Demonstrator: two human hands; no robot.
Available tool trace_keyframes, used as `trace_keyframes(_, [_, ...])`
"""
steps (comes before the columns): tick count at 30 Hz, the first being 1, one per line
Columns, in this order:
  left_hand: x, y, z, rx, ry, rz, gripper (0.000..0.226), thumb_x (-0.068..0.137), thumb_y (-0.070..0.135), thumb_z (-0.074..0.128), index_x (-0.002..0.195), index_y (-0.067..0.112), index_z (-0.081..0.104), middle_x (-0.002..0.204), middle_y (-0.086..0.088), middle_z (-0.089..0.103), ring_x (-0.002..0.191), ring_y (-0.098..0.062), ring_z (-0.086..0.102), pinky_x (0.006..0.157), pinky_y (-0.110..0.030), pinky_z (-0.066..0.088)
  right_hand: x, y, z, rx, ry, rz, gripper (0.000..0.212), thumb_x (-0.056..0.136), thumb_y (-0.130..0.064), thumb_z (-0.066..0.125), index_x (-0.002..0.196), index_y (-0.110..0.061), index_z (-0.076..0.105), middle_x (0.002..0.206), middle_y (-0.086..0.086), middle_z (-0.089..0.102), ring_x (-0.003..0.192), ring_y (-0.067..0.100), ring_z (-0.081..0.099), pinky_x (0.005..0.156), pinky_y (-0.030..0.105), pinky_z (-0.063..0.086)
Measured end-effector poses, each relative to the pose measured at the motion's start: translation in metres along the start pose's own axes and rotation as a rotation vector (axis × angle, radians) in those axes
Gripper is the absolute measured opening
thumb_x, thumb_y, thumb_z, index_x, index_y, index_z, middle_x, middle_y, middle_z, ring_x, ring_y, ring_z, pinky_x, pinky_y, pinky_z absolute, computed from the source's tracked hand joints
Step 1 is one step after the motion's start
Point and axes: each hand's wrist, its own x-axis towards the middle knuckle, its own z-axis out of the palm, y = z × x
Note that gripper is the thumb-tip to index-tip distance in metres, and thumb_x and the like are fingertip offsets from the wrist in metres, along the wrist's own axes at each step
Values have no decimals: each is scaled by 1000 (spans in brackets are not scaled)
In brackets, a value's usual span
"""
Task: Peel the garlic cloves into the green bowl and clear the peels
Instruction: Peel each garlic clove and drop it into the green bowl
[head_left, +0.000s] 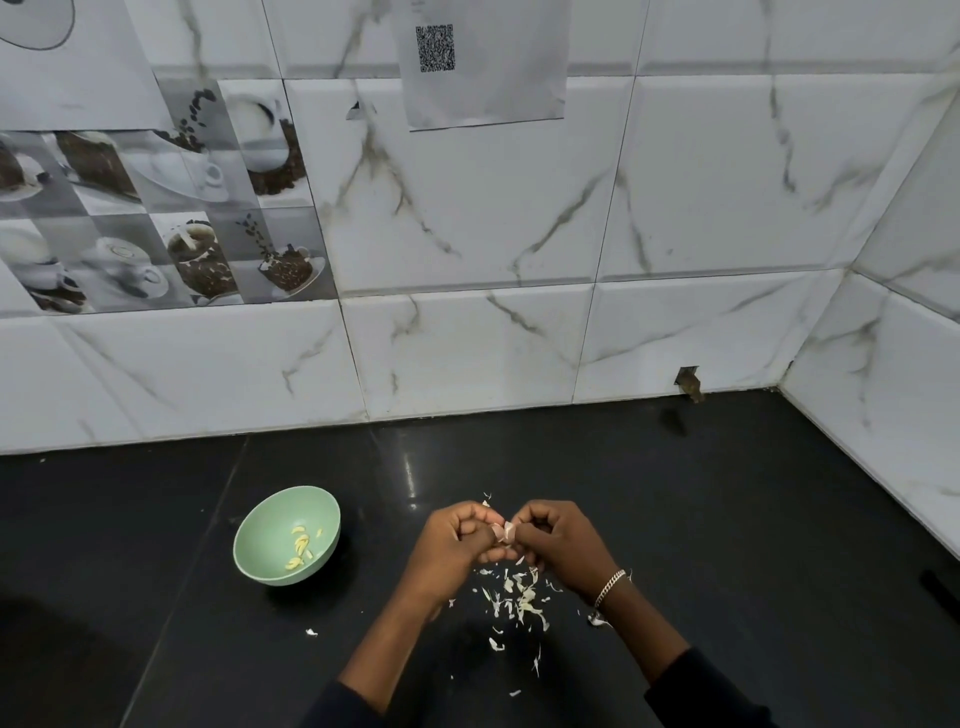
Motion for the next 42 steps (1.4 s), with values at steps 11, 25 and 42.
trace_keyframes(11, [-2, -8, -9, -328, 47, -74, 20, 88, -11, 63, 107, -16, 63, 105, -32, 70, 100, -39, 72, 76, -25, 60, 8, 24, -11, -153, 43, 176, 31, 95, -12, 48, 74, -3, 68, 64, 5, 64, 50, 14, 58, 48, 29, 46])
trace_keyframes(25, [-6, -16, 0, -163, 193, -31, 13, 83, -5, 74, 96, -4, 73, 86, -23, 74, 84, -33, 74, 72, -27, 60, 11, 59, -1, -336, 52, 364, 22, 88, 6, 56, 80, -9, 71, 71, 10, 71, 53, 13, 67, 57, 29, 61])
trace_keyframes(42, [-9, -10, 13, 88, 177, 60, 12, 80, 1, 79, 86, 11, 79, 85, -9, 77, 83, -19, 73, 73, -24, 54, -16, -5, -5, -91, -61, 98, 22, 87, -39, 77, 94, -18, 79, 72, 8, 76, 67, 20, 74, 68, 29, 60])
